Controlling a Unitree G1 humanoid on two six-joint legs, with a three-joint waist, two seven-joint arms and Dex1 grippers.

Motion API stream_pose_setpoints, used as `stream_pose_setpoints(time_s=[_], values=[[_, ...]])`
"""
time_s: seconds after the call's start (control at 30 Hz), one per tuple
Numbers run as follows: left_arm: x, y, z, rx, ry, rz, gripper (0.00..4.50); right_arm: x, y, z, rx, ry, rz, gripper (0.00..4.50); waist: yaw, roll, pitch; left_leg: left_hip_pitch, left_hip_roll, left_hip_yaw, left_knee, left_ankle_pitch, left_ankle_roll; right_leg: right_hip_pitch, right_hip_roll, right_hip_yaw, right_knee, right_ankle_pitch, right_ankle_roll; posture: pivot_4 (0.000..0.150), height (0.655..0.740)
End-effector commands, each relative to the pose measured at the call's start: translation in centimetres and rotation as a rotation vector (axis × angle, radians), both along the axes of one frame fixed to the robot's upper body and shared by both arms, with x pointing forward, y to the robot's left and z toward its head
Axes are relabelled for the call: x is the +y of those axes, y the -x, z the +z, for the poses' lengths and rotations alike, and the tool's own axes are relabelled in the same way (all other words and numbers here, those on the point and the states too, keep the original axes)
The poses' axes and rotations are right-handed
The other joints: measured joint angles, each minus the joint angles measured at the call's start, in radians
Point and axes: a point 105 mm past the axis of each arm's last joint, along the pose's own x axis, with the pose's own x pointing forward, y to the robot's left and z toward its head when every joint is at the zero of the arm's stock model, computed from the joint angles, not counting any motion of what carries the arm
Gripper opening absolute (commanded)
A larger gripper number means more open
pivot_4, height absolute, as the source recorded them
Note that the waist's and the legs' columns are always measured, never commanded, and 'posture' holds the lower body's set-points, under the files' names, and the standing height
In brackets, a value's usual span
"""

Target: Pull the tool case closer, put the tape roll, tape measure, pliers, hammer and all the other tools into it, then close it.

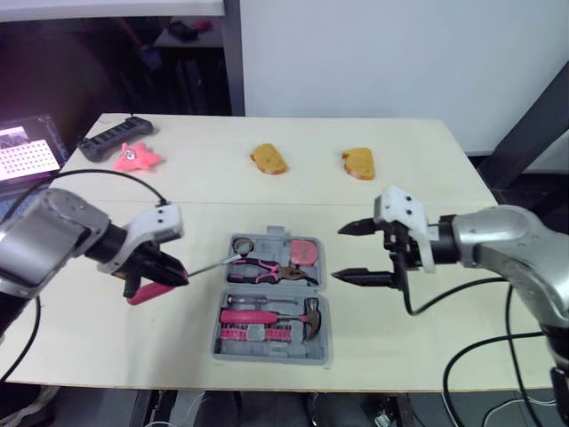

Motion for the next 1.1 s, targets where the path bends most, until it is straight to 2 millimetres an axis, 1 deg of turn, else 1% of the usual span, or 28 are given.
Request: stream_pose_setpoints(time_s=[0.03, 0.1, 0.17, 0.23, 0.3, 0.4, 0.5, 0.6, 0.67, 0.83, 0.93, 1.0, 1.1], values=[[-1.9, 1.4, -0.6, 0.063, -0.066, -0.060, 0.44, 0.0, 1.1, 0.8, -0.033, 0.002, -0.004, 4.50, 0.003, 0.000, 0.000, 0.000, 0.000, 0.000, 0.000, 0.000, 0.000, 0.000, 0.000, 0.000, 0.000, 0.000, 0.000, 0.150, 0.7150], [-3.0, 3.2, -0.6, 0.155, -0.069, -0.147, 0.44, -0.1, 1.3, 0.8, -0.032, 0.001, -0.023, 4.50, 0.000, -0.001, 0.001, 0.000, 0.000, 0.000, 0.001, 0.000, 0.000, 0.000, 0.000, 0.001, 0.000, 0.000, 0.000, 0.150, 0.7150], [-4.1, 4.1, -1.0, 0.175, -0.092, -0.233, 0.44, -0.1, 1.8, 0.7, -0.019, 0.001, -0.033, 4.50, 0.001, -0.001, 0.001, 0.000, 0.000, 0.000, 0.001, 0.000, 0.000, 0.000, 0.000, 0.001, 0.000, 0.000, 0.001, 0.150, 0.7150], [-5.1, 4.1, -1.5, 0.172, -0.106, -0.267, 0.44, -0.1, 2.4, 0.4, 0.008, 0.009, -0.033, 4.50, 0.009, -0.001, 0.001, 0.000, 0.000, 0.000, 0.001, 0.000, 0.000, 0.000, 0.000, 0.001, 0.000, 0.001, 0.002, 0.150, 0.7150], [-6.3, 3.7, -1.9, 0.168, -0.098, -0.254, 0.44, -0.1, 3.0, 0.0, 0.034, 0.029, -0.033, 4.50, 0.013, -0.001, 0.001, 0.000, 0.000, 0.000, 0.001, 0.000, 0.000, 0.000, 0.001, 0.001, 0.000, 0.001, 0.001, 0.150, 0.7150], [-7.8, 4.2, -2.6, 0.192, -0.108, -0.267, 0.44, -0.8, 3.7, -1.1, 0.081, 0.079, -0.062, 4.50, 0.017, -0.001, 0.001, -0.001, 0.000, 0.000, 0.003, 0.000, 0.000, 0.001, 0.001, 0.001, 0.000, 0.001, 0.002, 0.150, 0.7150], [-8.4, 4.6, -3.4, 0.199, -0.141, -0.296, 0.44, -1.0, 4.4, -1.9, 0.118, 0.101, -0.074, 4.50, 0.013, -0.001, 0.001, -0.001, 0.000, -0.001, 0.003, 0.000, 0.000, 0.001, 0.001, 0.001, 0.000, 0.001, 0.002, 0.150, 0.7150], [-9.2, 4.3, -4.3, 0.200, -0.171, -0.293, 0.44, -0.9, 4.8, -2.6, 0.140, 0.116, -0.074, 4.50, 0.012, -0.001, 0.001, 0.000, 0.000, -0.001, 0.002, 0.000, 0.000, 0.001, 0.001, 0.001, 0.000, 0.001, 0.002, 0.150, 0.7150], [-9.7, 4.0, -4.7, 0.209, -0.176, -0.282, 0.44, -0.7, 4.8, -2.7, 0.142, 0.114, -0.074, 4.50, 0.014, -0.001, 0.001, 0.000, 0.000, -0.001, 0.003, 0.000, 0.000, 0.001, 0.001, 0.001, 0.000, 0.001, 0.002, 0.150, 0.7150], [-9.8, 3.5, -5.8, 0.178, -0.233, -0.312, 0.44, -0.3, 4.8, -2.9, 0.153, 0.114, -0.074, 4.50, 0.014, -0.001, 0.001, 0.000, 0.000, -0.001, 0.003, 0.000, 0.000, 0.001, 0.001, 0.001, 0.000, 0.001, 0.002, 0.150, 0.7150], [-10.5, 2.9, -6.8, 0.095, -0.267, -0.368, 0.44, -0.4, 4.8, -3.3, 0.168, 0.125, -0.084, 4.50, 0.016, -0.001, 0.001, 0.000, 0.000, -0.001, 0.003, 0.000, 0.000, 0.001, 0.001, 0.001, 0.000, 0.001, 0.002, 0.150, 0.7150], [-10.6, 3.0, -7.2, 0.072, -0.281, -0.395, 0.44, -0.4, 4.7, -3.4, 0.169, 0.125, -0.084, 4.50, 0.017, -0.001, 0.001, 0.000, 0.000, -0.001, 0.003, 0.000, 0.000, 0.001, 0.001, 0.001, 0.000, 0.001, 0.002, 0.150, 0.7150], [-11.2, 3.2, -7.3, 0.064, -0.268, -0.411, 0.44, 0.0, 4.8, -3.4, 0.168, 0.112, -0.074, 4.50, 0.018, -0.001, 0.001, 0.000, 0.000, -0.001, 0.003, 0.000, 0.000, 0.001, 0.001, 0.001, 0.000, 0.001, 0.002, 0.150, 0.7150]])
